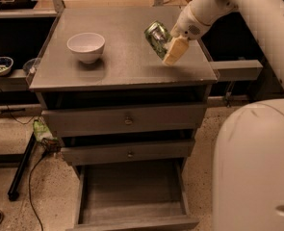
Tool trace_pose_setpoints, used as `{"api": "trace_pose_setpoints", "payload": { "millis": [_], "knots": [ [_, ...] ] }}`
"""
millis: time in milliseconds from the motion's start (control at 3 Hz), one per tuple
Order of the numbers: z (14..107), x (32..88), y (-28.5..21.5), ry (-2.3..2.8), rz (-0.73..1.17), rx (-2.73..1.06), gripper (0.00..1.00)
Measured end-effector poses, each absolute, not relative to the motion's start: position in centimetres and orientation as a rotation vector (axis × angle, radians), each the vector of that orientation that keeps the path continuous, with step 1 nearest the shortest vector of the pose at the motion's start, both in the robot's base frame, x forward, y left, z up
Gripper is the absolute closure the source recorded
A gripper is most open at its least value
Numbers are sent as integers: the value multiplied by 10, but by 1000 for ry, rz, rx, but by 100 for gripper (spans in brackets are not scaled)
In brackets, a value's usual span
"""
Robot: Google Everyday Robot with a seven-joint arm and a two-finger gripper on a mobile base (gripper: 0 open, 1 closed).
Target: Place green can into bottom drawer
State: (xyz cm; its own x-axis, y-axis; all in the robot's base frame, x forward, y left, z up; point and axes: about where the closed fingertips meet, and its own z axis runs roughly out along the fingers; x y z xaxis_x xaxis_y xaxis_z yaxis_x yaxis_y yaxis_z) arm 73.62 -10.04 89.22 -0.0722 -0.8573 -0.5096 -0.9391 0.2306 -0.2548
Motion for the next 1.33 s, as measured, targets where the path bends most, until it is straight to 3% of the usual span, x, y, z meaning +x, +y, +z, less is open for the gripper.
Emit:
{"api": "trace_pose_setpoints", "payload": {
  "millis": [667, 1333],
  "knots": [
    [930, 708, -108, 1822, 199, -1613, 100],
    [936, 638, -135, 1854, 164, -1556, 100]
  ]
}}
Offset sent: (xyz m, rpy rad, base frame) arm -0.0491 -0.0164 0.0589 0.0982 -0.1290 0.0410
